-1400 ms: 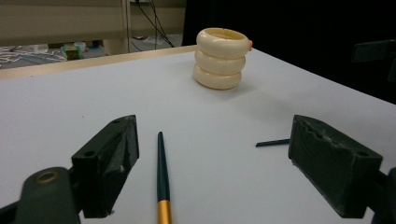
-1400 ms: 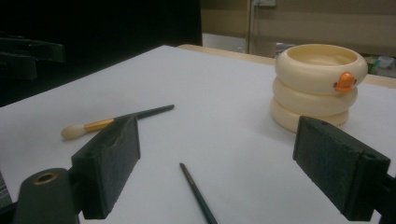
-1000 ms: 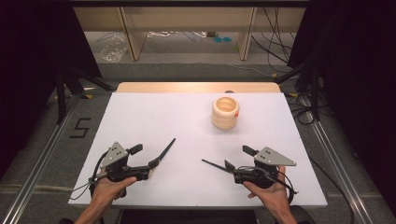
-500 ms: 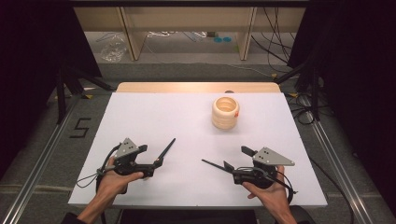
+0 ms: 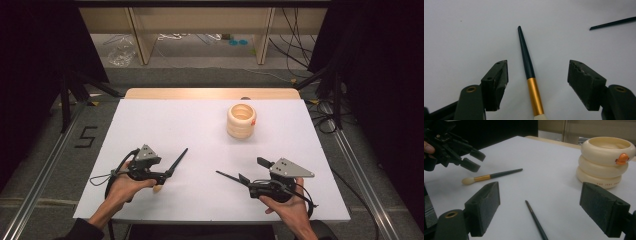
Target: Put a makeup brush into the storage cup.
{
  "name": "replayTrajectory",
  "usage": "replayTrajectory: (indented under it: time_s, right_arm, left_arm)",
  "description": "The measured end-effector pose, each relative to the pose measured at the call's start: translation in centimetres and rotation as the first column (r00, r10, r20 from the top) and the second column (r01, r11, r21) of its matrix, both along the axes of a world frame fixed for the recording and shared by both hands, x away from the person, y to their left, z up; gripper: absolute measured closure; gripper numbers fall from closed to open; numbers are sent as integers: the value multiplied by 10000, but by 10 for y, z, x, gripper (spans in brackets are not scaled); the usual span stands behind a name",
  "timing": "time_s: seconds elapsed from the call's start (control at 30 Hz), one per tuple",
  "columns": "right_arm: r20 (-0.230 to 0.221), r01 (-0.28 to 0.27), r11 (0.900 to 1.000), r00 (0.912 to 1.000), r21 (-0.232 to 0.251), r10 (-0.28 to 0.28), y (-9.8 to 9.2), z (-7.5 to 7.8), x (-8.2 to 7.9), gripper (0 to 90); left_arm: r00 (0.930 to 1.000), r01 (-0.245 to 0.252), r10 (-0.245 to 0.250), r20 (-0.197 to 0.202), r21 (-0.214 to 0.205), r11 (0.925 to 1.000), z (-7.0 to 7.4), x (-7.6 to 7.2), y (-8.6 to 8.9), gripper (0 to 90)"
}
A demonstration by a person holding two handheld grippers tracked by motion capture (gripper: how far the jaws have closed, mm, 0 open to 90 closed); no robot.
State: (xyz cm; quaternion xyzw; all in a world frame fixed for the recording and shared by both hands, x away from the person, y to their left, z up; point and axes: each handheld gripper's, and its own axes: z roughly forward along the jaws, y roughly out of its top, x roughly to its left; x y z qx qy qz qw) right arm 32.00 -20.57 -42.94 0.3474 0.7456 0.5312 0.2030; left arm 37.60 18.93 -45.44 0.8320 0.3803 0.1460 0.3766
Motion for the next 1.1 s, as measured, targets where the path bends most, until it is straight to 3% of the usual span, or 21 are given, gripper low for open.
replayTrajectory:
  time_s: [0.03, 0.07, 0.47, 0.57, 0.63, 0.67, 0.7, 0.77, 0.83, 0.93, 1.0, 1.1]
  right_arm:
    - [-163, -57, 9998, 9999, -179, 54, -1, 1, -1, 176]
    - [2, -41, 10000, 10000, 18, 41, 0, 0, 0, 176]
    - [-72, -137, 9999, 9999, -58, 137, 1, 0, 0, 177]
    - [-65, -168, 9998, 9998, -106, 168, 1, 0, 0, 177]
    - [-166, -161, 9998, 9997, -109, 159, 1, 0, -1, 177]
    - [-183, -182, 9998, 9997, -119, 180, 1, 0, -1, 177]
    - [4, -188, 9997, 9998, -184, 188, 0, 0, 0, 177]
    - [4, -210, 9996, 9998, -209, 210, 0, 0, 0, 177]
    - [113, -213, 9997, 9997, -92, 214, 1, -1, 1, 177]
    - [97, -202, 9997, 9997, -123, 203, 1, -1, 1, 177]
    - [94, -206, 9997, 9997, -122, 207, 1, -1, 1, 177]
    - [-27, -218, 9994, 9998, -267, 217, 0, 0, 0, 178]
  left_arm:
    - [9999, 122, -122, -5, 246, 9996, 0, 1, 1, 333]
    - [9999, 100, -97, -79, 300, 9995, 0, 2, 0, 335]
    - [9979, 264, -203, -616, 998, 9947, -6, 18, -7, 379]
    - [9979, 229, -163, -633, 1057, 9941, -8, 22, -8, 388]
    - [9965, 322, -235, -798, 1098, 9934, -8, 23, -9, 395]
    - [9934, 603, -474, -1048, 1233, 9905, -7, 25, -8, 405]
    - [9920, 623, -471, -1169, 1300, 9896, -7, 25, -9, 412]
    - [9940, 572, -434, -1008, 1389, 9887, -9, 27, -11, 422]
    - [9893, 738, -553, -1349, 1361, 9879, -9, 28, -12, 427]
    - [9906, 802, -608, -1224, 1605, 9838, -10, 29, -14, 444]
    - [9874, 987, -744, -1395, 1766, 9793, -9, 31, -14, 458]
    - [9871, 985, -757, -1409, 1630, 9817, -11, 33, -15, 476]
